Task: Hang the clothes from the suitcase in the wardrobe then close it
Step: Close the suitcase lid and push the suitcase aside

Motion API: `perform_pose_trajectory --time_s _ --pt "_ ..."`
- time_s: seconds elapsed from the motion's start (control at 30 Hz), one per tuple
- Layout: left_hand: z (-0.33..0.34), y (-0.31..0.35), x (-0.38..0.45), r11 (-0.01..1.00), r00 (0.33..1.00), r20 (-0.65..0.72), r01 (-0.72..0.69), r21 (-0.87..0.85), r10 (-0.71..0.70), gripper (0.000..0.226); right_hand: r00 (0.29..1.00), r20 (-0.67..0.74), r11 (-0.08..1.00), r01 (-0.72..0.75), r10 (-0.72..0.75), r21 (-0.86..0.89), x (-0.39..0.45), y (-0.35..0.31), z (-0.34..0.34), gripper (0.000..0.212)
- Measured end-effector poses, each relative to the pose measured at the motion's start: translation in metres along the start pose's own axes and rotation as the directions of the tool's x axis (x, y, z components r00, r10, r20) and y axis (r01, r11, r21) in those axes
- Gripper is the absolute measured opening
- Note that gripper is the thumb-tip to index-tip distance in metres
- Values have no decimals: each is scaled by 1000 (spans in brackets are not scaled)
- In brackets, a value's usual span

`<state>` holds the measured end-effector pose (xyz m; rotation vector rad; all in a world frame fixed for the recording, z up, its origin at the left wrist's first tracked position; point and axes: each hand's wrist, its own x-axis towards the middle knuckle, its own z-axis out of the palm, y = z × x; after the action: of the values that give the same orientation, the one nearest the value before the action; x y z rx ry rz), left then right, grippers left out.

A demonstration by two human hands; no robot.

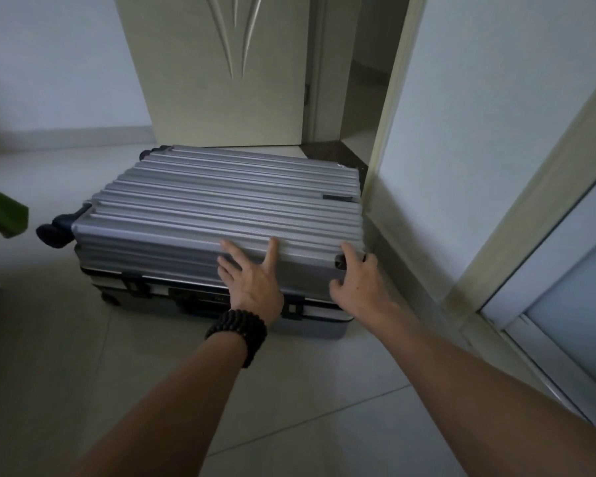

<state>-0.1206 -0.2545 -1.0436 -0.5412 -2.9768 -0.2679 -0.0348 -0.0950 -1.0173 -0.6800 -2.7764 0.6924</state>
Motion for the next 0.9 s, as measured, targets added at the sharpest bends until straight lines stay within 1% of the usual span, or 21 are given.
perform_pose_trajectory --time_s 0.07,0.17,0.2,0.27,0.3,0.33,0.37,0.4,0.43,0.47,0.5,0.57,0.6,0.63,0.7,0.73,0.83,0.9 --pt "3 -8 3 998 999 41 -13 -60 15 98 999 -33 999 -32 31 -37 2 -7 9 67" --pt "-14 -50 23 990 994 85 -58 -127 69 99 1000 -8 994 0 -1 -109 -3 -29 22 65" --pt "-22 -70 31 990 991 104 -73 -120 85 99 999 3 992 34 -34 -118 -7 -40 27 64" --pt "-33 -116 38 995 987 139 -73 -75 83 103 983 66 978 179 -172 -105 -21 -73 41 64" --pt "-37 -141 35 998 990 131 -42 -52 49 105 948 134 953 298 -289 -53 -28 -98 52 66" --pt "-38 -164 24 998 990 138 12 -68 -2 105 883 213 905 426 -419 14 -38 -122 62 69" --pt "-36 -178 14 990 990 135 59 -129 -41 104 794 291 839 539 -534 68 -43 -139 68 72" --pt "-38 -200 -3 975 984 136 136 -175 -113 102 681 353 753 648 -642 119 -50 -158 77 74" --pt "-41 -221 -20 954 970 132 227 -197 -203 100 586 379 671 728 -717 143 -53 -173 84 73" --pt "-45 -242 -37 933 947 142 312 -182 -289 99 535 384 616 778 -753 125 -54 -181 91 72" --pt "-49 -262 -55 920 923 172 368 -138 -344 99 522 381 589 805 -763 77 -54 -182 97 71" --pt "-53 -295 -87 908 887 240 416 -42 -395 106 542 403 579 815 -738 -36 -51 -173 112 73" --pt "-54 -305 -103 919 880 284 394 9 -380 109 549 430 574 815 -717 -84 -51 -167 117 76" --pt "-51 -310 -114 937 879 332 346 50 -343 110 541 468 554 823 -699 -125 -51 -163 124 79" --pt "-45 -310 -128 964 871 415 244 101 -264 111 470 539 472 869 -699 -147 -56 -167 135 79" --pt "-42 -306 -131 973 870 436 197 118 -229 111 447 555 447 882 -701 -147 -59 -172 141 79" --pt "-33 -287 -131 980 863 473 108 169 -177 105 457 550 442 881 -699 -170 -63 -181 147 77" --pt "-23 -276 -129 978 858 488 73 195 -161 101 460 565 407 885 -685 -227 -64 -176 151 76"
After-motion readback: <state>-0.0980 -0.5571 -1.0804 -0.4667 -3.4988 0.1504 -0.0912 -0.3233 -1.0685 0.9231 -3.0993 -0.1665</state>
